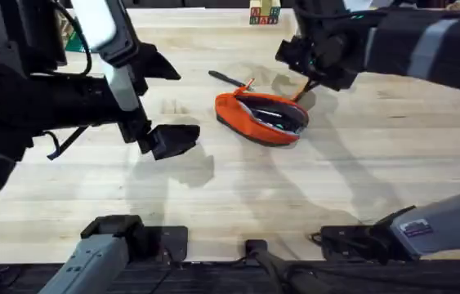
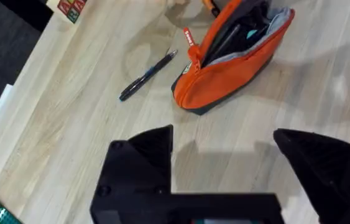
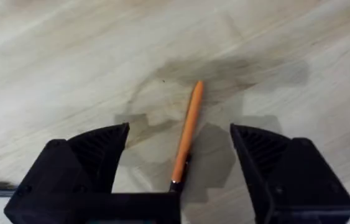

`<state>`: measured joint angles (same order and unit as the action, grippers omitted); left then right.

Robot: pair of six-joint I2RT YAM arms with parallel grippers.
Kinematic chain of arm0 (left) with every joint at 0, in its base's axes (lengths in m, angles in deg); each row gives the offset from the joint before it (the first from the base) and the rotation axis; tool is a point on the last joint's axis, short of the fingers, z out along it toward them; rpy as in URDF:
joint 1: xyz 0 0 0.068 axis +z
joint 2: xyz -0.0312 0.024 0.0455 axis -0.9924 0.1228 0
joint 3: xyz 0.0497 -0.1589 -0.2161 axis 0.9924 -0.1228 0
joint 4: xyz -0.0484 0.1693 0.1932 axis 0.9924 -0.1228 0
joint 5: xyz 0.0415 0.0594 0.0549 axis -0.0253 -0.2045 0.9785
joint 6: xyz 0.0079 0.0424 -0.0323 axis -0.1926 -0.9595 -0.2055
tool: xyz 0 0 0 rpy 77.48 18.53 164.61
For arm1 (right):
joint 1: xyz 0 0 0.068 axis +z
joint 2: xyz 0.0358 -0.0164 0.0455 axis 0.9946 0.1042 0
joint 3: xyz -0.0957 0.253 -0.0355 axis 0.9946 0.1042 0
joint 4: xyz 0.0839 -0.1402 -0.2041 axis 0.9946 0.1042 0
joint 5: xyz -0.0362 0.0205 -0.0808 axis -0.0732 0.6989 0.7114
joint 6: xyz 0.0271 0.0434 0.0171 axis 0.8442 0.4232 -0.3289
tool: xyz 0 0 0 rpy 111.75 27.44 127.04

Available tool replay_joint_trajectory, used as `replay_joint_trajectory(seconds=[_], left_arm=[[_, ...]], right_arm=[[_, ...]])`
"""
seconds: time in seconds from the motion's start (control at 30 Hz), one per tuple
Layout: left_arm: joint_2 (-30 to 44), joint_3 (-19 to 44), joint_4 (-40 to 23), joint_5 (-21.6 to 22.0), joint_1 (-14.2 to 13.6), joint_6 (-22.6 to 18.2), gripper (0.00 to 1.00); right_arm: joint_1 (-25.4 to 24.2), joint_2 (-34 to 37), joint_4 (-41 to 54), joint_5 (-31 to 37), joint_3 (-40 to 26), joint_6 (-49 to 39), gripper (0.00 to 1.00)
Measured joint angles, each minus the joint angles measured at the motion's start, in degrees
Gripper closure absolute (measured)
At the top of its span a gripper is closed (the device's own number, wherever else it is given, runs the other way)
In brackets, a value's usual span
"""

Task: Unzip the bag, pick up the pens from the table one at a time and place them inside, then zip the bag closed.

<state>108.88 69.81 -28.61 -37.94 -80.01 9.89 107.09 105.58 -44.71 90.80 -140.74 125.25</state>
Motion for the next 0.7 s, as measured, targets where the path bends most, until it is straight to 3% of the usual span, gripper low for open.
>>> replay_joint_trajectory(seconds=[0.7], left_arm=[[0.0,0.0,0.0,0.0,0.0,0.0,0.008]], right_arm=[[0.0,8.52,-0.38,-0.37,-0.42,2.58,0.004]])
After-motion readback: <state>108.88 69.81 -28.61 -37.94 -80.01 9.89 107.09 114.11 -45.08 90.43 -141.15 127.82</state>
